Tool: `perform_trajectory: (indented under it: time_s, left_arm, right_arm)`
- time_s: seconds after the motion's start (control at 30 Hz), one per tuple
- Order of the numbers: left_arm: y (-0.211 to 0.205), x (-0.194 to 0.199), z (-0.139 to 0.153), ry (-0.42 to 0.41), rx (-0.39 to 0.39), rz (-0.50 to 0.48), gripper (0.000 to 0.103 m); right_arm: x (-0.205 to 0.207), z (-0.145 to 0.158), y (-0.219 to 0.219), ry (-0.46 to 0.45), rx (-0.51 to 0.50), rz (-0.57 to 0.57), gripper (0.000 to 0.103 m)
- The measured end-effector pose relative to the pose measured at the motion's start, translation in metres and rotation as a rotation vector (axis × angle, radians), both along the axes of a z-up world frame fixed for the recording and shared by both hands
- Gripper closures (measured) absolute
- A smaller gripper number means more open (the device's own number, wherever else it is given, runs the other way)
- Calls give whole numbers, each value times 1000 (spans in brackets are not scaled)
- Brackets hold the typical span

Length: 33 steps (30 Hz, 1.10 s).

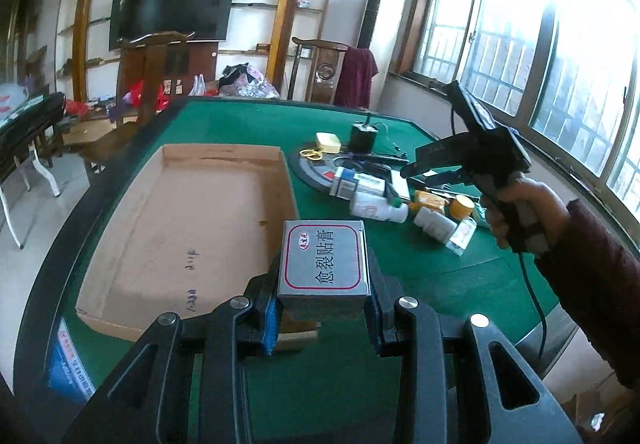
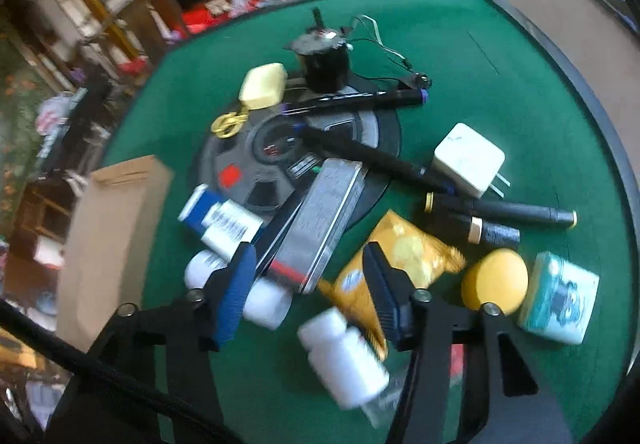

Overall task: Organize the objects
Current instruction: 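Grasp the white medicine box with the left tool while the right tool reaches the grey box, then carry both boxes into the cardboard tray and open both tools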

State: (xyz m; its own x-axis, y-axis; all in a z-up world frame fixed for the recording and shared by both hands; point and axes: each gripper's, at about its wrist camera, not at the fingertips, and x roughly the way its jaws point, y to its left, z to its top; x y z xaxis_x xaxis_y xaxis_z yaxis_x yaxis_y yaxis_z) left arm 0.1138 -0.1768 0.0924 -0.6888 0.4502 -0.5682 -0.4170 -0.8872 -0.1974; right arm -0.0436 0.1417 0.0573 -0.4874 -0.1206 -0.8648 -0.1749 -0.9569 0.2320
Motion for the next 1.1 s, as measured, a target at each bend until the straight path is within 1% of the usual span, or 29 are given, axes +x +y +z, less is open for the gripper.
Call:
perform_trajectory:
  time_s: [0.07,0.1,0.13,0.17,0.23,0.4,0.47,0.53,0.57,0.6,0.63,0.67,0.73,0.8,0.9,0.97,1.03,1.07,1.1]
  left_arm:
    - [-4,-6,-2,-4,6,-4,73]
    - [-5,-8,-3,-4,4,-5,73]
    - [-6,-10,-4,-4,1,-4,73]
    - [-7,-14,-6,-4,-2,-5,73]
    - [-9,-18,-9,-7,3,-9,73]
    - [-13,-17,-16,-21,18,-13,73]
    - [-10,-16,-17,-27,14,-13,73]
    - [-8,-12,-17,-30,8,-17,73]
    - [-6,-11,-16,-29,5,-17,73]
    - [-5,-9,-14,-24,3,-17,73]
    - [-4,-7,-12,-21,0,-16,73]
    - [-3,-5,-9,-15,-2,-15,73]
    - [-1,-2,-4,-7,-10,-11,73]
    - [0,0,1,-1,-16,-3,73]
    - [-4,0,12,-2,3,0,73]
    - [-9,-3,24,-18,39,-16,73]
    - [-14,-9,37,-27,60,-29,73]
    - [-15,-15,47,-28,59,-29,73]
    - [-16,-22,57,-33,58,-36,73]
  right_arm:
    - [-10,-4,-1,-33,7,-16,51]
    - [-16,-10,-4,-65,24,-26,51]
    - [-19,-14,-5,-85,45,-40,55]
    - [-19,-13,-5,-78,59,-62,59]
    - [-22,-14,-7,-97,92,-77,65]
    - [-26,-13,-8,-84,109,-92,65]
    - [-28,-14,-7,-81,82,-91,64]
    - [-33,-21,-6,-94,19,-64,62]
    - [-35,-25,-6,-103,1,-62,63]
    - [-34,-32,-4,-126,-46,-63,63]
    - [-32,-33,-2,-122,-76,-72,64]
    - [-29,-32,1,-101,-87,-81,70]
    - [-23,-31,6,-88,-126,-87,79]
    - [-15,-27,13,-65,-151,-99,79]
    - [4,-10,22,8,-186,-105,79]
    - [16,4,25,38,-228,-87,79]
    - [27,28,18,77,-278,-32,79]
    - [30,39,13,96,-308,3,79]
    - [33,56,2,120,-352,52,79]
